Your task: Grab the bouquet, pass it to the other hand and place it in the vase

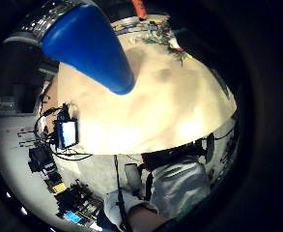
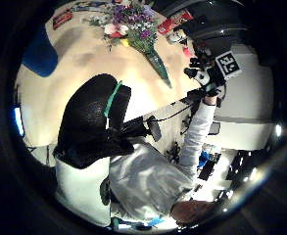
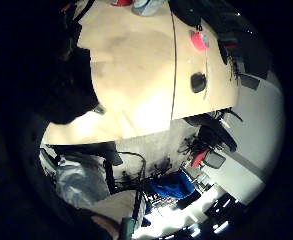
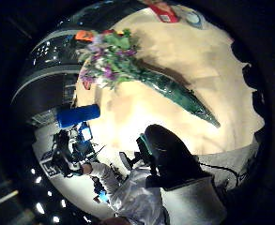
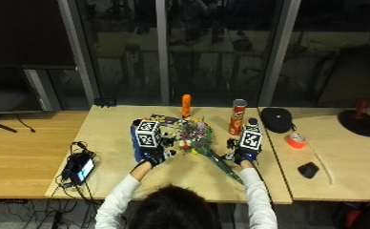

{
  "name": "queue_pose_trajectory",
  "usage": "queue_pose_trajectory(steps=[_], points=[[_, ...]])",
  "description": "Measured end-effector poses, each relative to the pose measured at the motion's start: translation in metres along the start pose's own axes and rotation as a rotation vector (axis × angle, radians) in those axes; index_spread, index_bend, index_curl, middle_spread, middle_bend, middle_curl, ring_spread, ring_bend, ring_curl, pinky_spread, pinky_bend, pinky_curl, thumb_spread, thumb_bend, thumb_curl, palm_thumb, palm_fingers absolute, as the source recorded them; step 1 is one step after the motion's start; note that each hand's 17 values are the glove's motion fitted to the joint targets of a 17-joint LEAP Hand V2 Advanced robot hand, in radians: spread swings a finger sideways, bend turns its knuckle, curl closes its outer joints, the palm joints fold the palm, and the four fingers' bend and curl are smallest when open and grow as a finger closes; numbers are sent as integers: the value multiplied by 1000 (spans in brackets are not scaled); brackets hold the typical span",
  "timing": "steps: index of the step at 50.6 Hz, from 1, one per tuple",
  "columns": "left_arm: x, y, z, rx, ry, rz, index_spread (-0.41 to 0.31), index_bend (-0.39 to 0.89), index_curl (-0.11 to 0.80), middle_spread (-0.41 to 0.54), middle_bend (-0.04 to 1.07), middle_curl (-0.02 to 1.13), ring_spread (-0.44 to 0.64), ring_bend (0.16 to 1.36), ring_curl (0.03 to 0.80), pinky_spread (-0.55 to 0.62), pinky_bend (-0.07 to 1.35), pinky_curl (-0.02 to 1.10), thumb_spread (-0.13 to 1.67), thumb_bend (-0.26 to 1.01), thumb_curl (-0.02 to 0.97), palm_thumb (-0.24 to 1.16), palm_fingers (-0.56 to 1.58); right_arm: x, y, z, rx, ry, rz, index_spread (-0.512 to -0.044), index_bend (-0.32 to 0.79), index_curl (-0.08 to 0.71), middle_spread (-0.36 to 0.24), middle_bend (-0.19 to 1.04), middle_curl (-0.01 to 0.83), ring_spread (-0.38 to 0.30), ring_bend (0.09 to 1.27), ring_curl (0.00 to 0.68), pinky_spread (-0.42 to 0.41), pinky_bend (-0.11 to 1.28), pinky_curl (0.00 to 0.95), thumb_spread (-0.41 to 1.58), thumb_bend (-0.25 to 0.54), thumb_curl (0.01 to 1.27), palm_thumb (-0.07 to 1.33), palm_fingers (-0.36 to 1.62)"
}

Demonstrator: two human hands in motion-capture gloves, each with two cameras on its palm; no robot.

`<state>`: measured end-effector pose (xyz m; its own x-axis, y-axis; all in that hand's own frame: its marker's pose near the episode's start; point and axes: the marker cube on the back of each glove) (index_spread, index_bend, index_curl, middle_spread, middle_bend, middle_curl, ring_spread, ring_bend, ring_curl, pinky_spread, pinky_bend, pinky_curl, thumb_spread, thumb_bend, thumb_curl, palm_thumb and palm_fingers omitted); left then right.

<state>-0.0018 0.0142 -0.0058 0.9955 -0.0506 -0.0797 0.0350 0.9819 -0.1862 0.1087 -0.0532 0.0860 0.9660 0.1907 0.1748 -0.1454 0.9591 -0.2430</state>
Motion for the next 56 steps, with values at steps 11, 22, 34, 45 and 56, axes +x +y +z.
queue_pose_trajectory(steps=[11,22,34,45,56], points=[[1,2,1,-28,11,-4,65,74,104,195,386,405,293,716,330,260,504,386,1164,-18,294,338,252,9,8,43,-141,-68,105,-102,14,-2,31,425,393,-106,906,386,25,912,382,1028,-26,325,457,459],[-1,0,3,-22,0,-7,65,78,109,198,394,407,291,724,327,260,511,389,1163,-18,301,344,245,4,10,60,-17,-43,68,-107,65,24,62,336,381,-67,839,379,65,935,385,1020,-22,333,474,378],[0,-2,11,-41,5,5,65,80,114,202,396,406,291,731,325,265,516,390,1162,-19,305,344,240,-2,15,83,-88,20,75,-114,47,40,82,288,380,-55,813,370,103,927,370,1018,-9,357,558,376],[2,0,11,-47,10,4,65,81,117,203,400,405,295,737,323,270,515,389,1162,-19,307,344,237,-4,14,91,-49,73,59,-123,109,73,1,380,419,-105,775,367,38,841,343,1012,-8,376,653,528],[4,0,15,-50,12,8,65,85,124,199,398,404,297,736,320,272,513,387,1162,-19,308,344,240,-14,15,90,-36,102,51,-190,208,183,-82,329,417,-167,679,358,-101,729,320,994,13,388,788,870]])
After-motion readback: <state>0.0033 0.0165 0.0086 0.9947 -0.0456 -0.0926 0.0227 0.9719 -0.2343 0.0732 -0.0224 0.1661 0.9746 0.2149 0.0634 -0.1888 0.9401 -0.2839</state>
